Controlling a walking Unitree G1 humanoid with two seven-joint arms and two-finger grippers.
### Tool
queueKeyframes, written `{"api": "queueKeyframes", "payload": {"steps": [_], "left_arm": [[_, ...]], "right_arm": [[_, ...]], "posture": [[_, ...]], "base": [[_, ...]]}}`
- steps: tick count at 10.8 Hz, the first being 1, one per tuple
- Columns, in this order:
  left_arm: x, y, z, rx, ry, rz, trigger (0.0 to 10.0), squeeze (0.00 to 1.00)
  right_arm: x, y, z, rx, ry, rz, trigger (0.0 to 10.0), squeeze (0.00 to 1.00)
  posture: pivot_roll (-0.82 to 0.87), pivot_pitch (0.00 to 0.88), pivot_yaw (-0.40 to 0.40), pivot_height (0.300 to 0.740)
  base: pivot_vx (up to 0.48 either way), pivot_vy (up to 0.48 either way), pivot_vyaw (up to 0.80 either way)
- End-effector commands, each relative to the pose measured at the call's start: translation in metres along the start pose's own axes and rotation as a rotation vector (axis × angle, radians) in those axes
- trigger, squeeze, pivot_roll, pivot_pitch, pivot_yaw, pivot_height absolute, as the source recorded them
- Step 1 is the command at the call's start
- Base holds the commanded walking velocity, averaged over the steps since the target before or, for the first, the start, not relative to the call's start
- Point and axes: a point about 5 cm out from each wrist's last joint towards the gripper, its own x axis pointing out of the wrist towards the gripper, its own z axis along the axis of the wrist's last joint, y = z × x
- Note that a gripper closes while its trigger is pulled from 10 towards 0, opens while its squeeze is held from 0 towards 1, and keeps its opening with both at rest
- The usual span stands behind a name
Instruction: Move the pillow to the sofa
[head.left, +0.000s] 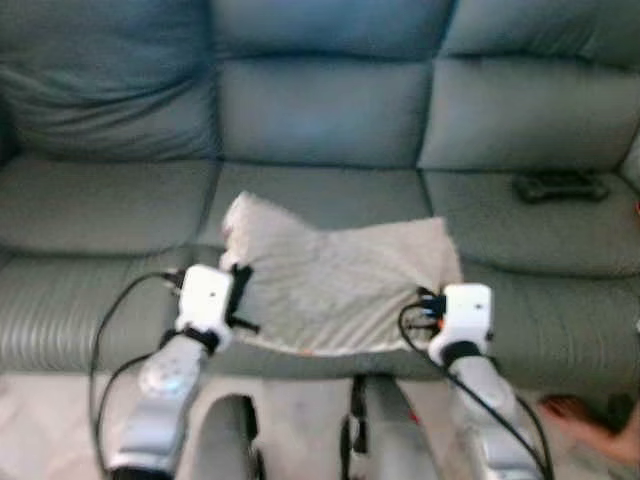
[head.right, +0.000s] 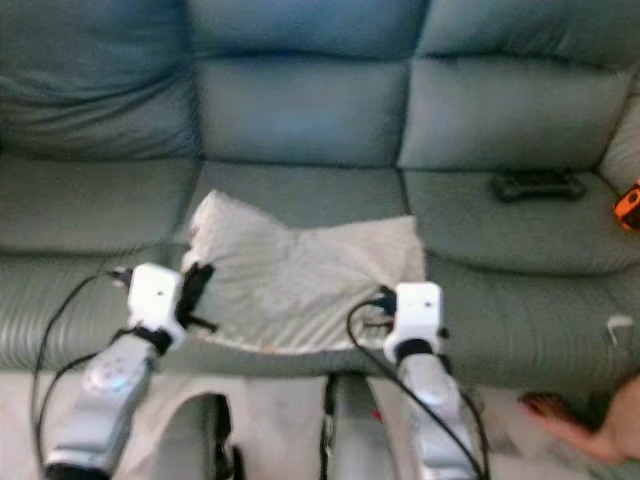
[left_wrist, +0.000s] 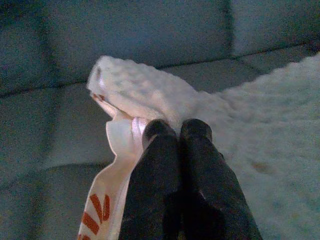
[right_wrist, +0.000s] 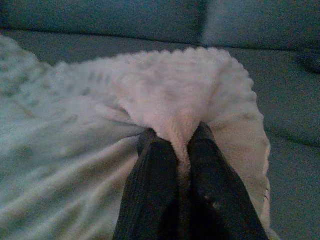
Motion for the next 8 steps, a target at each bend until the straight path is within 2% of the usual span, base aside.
{"api": "queueKeyframes", "payload": {"steps": [1, 4, 7, 8], "left_arm": [[-0.002, -0.002, 0.0, 0.008, 0.001, -0.014, 10.0, 0.0], [-0.004, 0.0, 0.0, 0.019, 0.022, 0.001, 10.0, 0.0], [-0.002, 0.007, 0.004, 0.029, 0.041, 0.021, 10.0, 0.0], [0.002, 0.007, 0.007, 0.043, 0.043, 0.008, 10.0, 0.0]], "right_arm": [[-0.002, -0.002, 0.002, 0.004, -0.014, -0.006, 10.0, 0.0], [0.001, -0.001, 0.007, 0.002, -0.013, 0.023, 10.0, 0.0], [0.006, -0.017, 0.009, -0.003, -0.001, -0.005, 10.0, 0.0], [0.005, -0.016, 0.008, -0.003, 0.003, -0.002, 10.0, 0.0]], "posture": [[-0.04, 0.141, -0.019, 0.638], [-0.03, 0.192, -0.022, 0.638], [-0.02, 0.227, -0.004, 0.638], [-0.01, 0.239, 0.001, 0.638]], "base": [[0.371, 0.0, 0.0], [0.0, 0.0, 0.0], [0.0, 0.0, 0.0], [0.0, 0.0, 0.0]]}}
